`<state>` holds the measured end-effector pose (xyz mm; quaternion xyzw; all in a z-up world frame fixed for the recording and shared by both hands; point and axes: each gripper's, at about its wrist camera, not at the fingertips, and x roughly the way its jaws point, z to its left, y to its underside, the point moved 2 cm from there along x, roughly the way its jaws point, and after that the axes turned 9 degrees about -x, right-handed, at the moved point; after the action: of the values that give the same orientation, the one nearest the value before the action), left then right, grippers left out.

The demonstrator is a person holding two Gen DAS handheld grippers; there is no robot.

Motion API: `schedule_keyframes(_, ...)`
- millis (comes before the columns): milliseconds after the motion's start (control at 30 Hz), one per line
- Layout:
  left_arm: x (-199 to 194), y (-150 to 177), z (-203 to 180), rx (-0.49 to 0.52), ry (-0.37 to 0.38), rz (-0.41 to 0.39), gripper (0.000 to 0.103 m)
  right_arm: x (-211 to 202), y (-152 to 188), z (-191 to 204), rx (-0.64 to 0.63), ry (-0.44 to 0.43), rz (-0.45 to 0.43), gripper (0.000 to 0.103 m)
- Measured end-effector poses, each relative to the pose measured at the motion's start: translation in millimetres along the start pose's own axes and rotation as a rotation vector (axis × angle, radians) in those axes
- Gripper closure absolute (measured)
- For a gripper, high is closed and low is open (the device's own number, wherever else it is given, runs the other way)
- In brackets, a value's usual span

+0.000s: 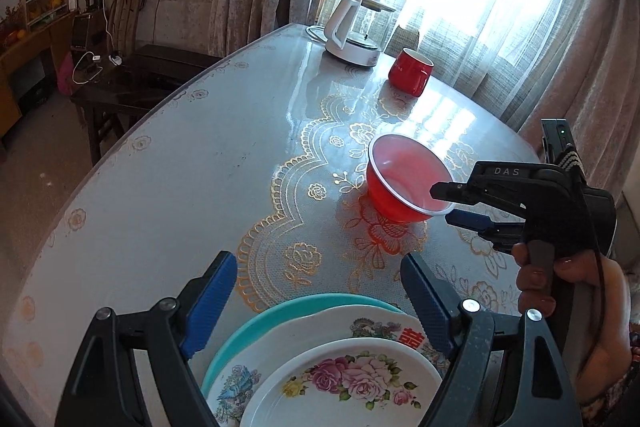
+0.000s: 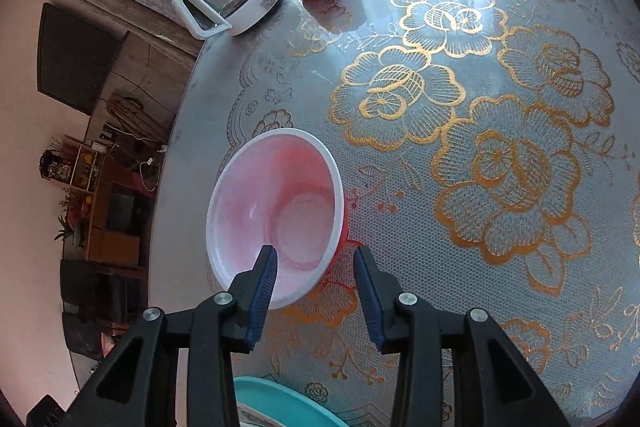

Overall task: Organize plates and bowls
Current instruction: 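Grasp the rim of the pink-and-red bowl with the right tool, then lift the pink-and-red bowl and lower it into the yellow bowl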

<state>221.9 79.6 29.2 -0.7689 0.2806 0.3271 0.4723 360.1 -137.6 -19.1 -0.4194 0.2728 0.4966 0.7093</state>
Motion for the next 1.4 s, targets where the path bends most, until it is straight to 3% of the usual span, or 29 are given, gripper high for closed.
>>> schedule_keyframes(100, 3, -1, 1, -0.005, 0.002, 0.011, 0.019, 13, 0, -1, 0.011, 0.024, 0.022, 0.063)
schedule_keyframes(300, 7, -8, -5, -0.008, -0.002, 0.008, 0.019, 20, 7, -5, 0.010, 0.001, 0.040, 0.089)
schedule_keyframes(567, 12, -10, -23, 0.032, -0.013, 0.007, 0.018, -1, 32, -6, -0.046, 0.027, 0.063, 0.093)
schedule_keyframes(1000, 56, -9, -64, 0.137, -0.076, 0.113, 0.019, -26, 61, -22, -0.062, 0.050, 0.082, 0.093)
schedule_keyframes(1100, 65, -4, -70, 0.170, -0.075, 0.133, 0.027, -27, 62, -22, -0.065, 0.048, 0.084, 0.093)
schedule_keyframes(1267, 81, 5, -71, 0.178, -0.083, 0.198, 0.076, -30, 65, -20, -0.065, 0.031, 0.076, 0.093)
schedule_keyframes(1400, 82, 13, -68, 0.173, -0.082, 0.208, 0.087, -35, 68, -17, -0.067, 0.014, 0.064, 0.093)
